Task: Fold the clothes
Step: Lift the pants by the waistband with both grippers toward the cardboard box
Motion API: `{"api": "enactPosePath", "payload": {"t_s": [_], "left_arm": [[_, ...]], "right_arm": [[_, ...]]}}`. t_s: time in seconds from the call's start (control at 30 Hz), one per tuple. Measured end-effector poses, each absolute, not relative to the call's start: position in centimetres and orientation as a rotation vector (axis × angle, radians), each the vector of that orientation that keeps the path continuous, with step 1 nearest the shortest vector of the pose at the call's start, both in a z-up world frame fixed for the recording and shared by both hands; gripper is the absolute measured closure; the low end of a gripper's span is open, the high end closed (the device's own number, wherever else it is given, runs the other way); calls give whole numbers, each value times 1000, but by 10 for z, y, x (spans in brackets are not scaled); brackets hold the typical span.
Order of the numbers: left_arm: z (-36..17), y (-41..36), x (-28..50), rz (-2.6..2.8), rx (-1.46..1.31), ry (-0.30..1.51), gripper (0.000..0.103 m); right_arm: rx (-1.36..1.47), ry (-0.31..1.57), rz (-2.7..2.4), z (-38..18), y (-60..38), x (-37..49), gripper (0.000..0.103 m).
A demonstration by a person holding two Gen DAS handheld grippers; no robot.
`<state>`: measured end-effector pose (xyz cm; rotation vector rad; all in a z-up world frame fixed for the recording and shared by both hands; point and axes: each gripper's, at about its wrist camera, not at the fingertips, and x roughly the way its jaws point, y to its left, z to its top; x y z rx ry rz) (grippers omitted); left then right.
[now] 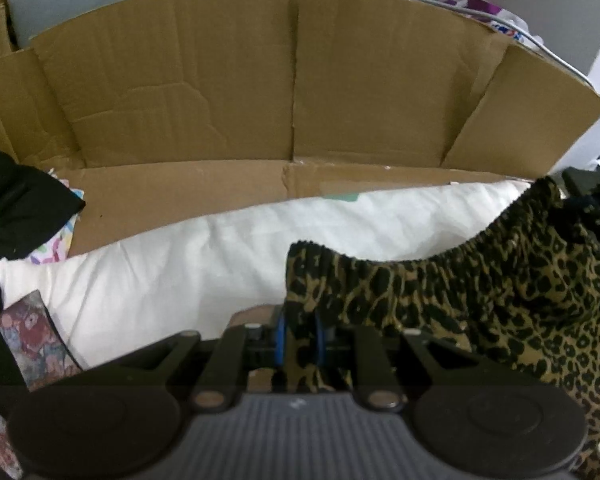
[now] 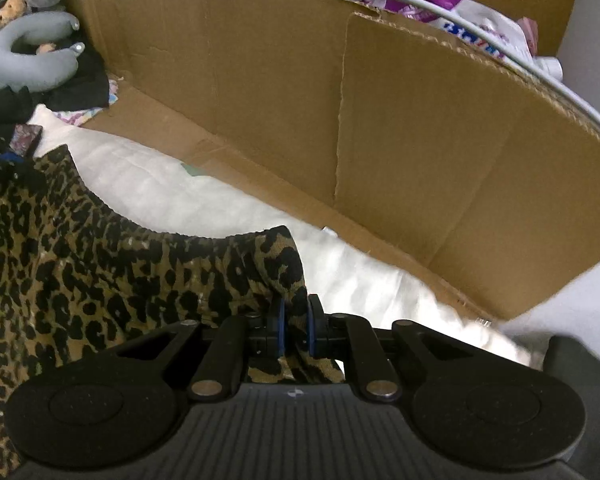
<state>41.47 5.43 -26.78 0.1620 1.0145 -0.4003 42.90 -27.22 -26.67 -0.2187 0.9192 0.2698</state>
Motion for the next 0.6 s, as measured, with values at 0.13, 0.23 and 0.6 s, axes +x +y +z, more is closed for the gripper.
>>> {"api": "enactPosePath", "payload": {"t_s": [0.13, 0.23, 0.6], "left_arm": [[-270, 47, 425, -397, 177, 1013, 88], [-267, 45, 431, -384, 168, 1001, 88], [-307, 23, 462, -287, 240, 1110, 73]], "right_arm": [[-227, 923, 243, -271, -276, 441, 94], [-223, 923, 217, -274, -277, 450, 94], [-244, 950, 144, -299, -271, 474, 79]]}}
